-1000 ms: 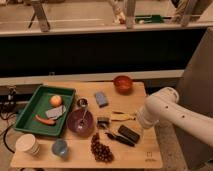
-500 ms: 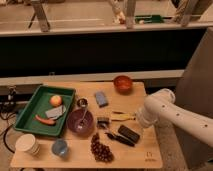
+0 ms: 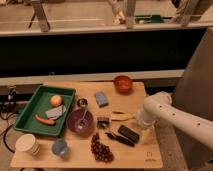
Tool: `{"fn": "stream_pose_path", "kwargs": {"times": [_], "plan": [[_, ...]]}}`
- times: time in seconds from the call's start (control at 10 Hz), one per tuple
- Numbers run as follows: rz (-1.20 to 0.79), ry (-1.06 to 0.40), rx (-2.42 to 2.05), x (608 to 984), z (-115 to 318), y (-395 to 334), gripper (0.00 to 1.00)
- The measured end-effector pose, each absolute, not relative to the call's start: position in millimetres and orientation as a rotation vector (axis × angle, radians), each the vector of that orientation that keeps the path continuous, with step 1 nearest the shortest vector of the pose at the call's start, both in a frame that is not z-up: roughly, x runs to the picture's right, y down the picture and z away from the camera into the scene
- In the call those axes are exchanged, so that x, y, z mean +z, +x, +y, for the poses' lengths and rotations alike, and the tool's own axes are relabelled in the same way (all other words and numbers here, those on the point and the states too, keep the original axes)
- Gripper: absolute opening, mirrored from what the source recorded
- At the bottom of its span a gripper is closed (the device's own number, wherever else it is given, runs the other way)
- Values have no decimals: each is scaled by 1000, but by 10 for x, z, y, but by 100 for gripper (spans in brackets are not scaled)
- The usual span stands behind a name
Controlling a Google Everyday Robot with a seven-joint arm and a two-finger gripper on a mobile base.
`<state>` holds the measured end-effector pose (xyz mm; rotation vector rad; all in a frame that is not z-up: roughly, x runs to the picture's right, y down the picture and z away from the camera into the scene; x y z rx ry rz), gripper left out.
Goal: Wipe red bowl with eraser
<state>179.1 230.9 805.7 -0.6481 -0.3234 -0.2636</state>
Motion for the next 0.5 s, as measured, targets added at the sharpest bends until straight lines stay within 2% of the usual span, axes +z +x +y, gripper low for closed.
{"fn": "stream_pose_path", "kwargs": {"times": [0.5], "plan": [[-349,-677,-248,8129,2508,1808,80]]}}
